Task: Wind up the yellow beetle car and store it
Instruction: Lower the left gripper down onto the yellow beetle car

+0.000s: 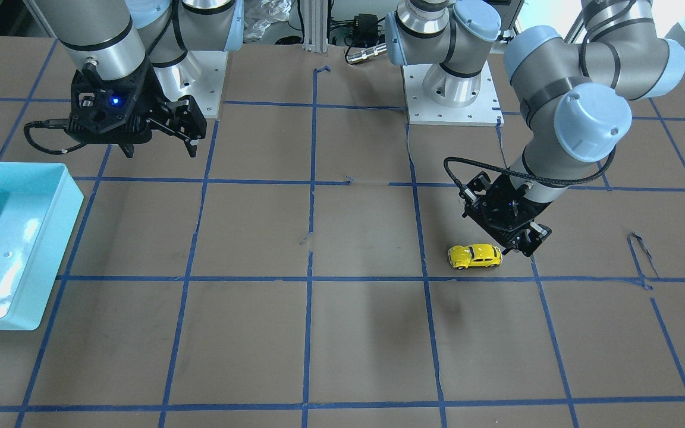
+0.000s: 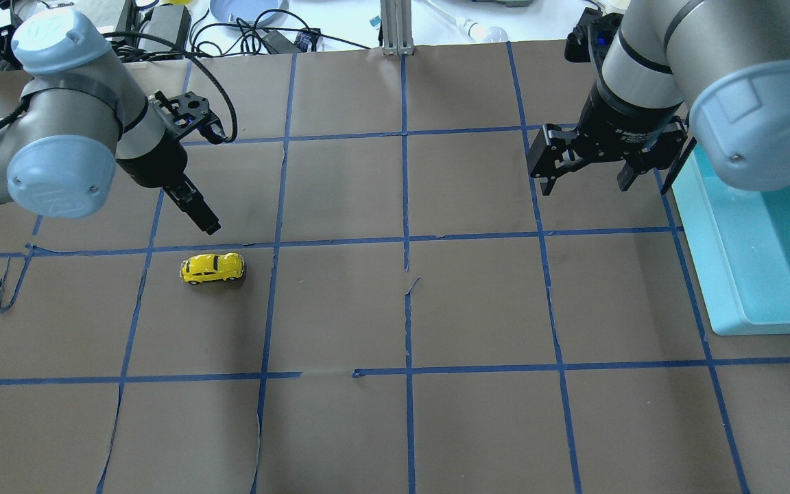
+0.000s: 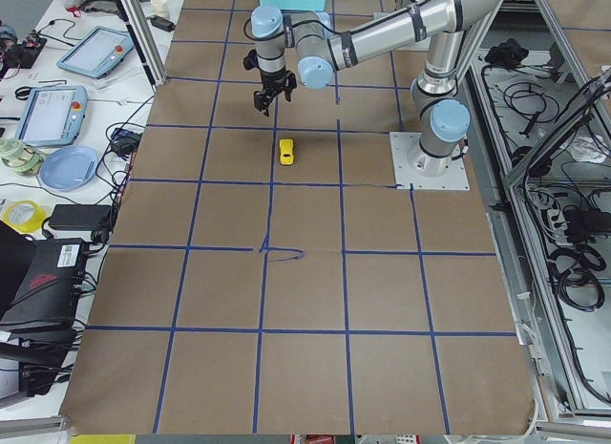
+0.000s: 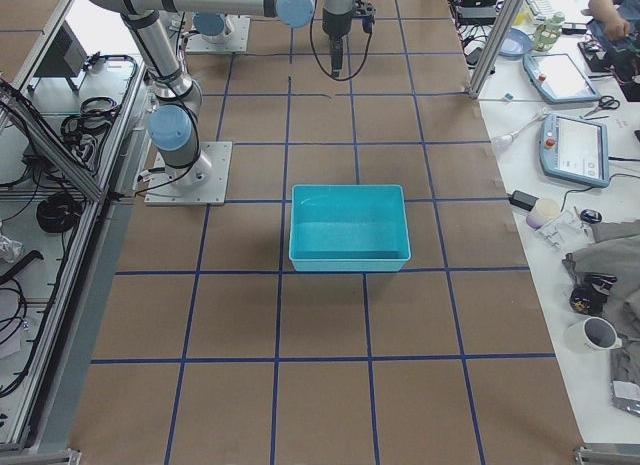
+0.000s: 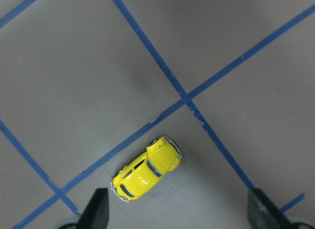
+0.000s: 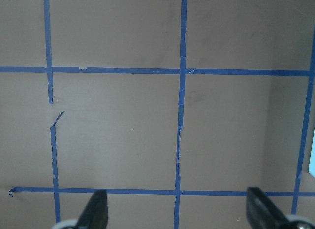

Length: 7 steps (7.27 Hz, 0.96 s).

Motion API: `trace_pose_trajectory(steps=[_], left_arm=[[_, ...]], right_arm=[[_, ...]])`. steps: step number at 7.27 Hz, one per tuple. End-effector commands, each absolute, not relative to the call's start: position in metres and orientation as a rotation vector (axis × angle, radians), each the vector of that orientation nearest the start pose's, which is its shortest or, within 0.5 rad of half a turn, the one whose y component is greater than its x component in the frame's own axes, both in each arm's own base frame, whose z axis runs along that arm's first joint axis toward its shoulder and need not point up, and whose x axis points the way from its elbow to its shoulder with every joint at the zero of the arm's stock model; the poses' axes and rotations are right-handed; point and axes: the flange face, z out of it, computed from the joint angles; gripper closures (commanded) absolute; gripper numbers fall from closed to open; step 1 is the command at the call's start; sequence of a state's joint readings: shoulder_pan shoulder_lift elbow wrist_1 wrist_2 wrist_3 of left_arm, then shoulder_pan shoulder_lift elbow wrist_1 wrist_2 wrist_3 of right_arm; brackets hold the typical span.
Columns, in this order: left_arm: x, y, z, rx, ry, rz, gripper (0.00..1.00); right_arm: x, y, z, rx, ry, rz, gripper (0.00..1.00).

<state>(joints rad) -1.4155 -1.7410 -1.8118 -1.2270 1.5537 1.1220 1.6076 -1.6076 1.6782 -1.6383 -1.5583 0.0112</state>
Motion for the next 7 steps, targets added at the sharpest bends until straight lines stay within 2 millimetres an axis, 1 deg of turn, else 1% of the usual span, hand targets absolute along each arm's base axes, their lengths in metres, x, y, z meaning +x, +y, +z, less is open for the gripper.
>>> trace_pose_trajectory(steps=[1, 2, 3, 4, 5, 6, 7], left_arm=[[-0.010, -0.540, 0.288, 1.907, 2.608, 0.092, 0.07], [-0.008, -0.540, 0.263, 1.961, 2.542, 0.095, 0.07], [-0.006, -0.529, 0.239, 2.027, 2.380, 0.089, 0.07], [-0.011, -0.509, 0.212, 2.043, 2.353, 0.078, 0.10], [-0.013, -0.502, 0.204, 2.044, 2.351, 0.068, 0.12], [-0.018, -0.503, 0.203, 2.059, 2.343, 0.060, 0.17], [-0.028, -0.502, 0.203, 2.082, 2.325, 0.054, 0.17]], right_arm=[[0.152, -0.470, 0.460, -0.041, 3.129, 0.008, 0.00], [0.152, -0.469, 0.459, -0.043, 3.129, 0.012, 0.00], [0.152, -0.470, 0.460, -0.041, 3.129, 0.008, 0.00], [0.152, -0.470, 0.460, -0.043, 3.131, 0.008, 0.00], [0.152, -0.469, 0.460, -0.043, 3.131, 0.008, 0.00], [0.152, -0.469, 0.459, -0.043, 3.131, 0.010, 0.00], [0.152, -0.470, 0.460, -0.041, 3.132, 0.008, 0.00]])
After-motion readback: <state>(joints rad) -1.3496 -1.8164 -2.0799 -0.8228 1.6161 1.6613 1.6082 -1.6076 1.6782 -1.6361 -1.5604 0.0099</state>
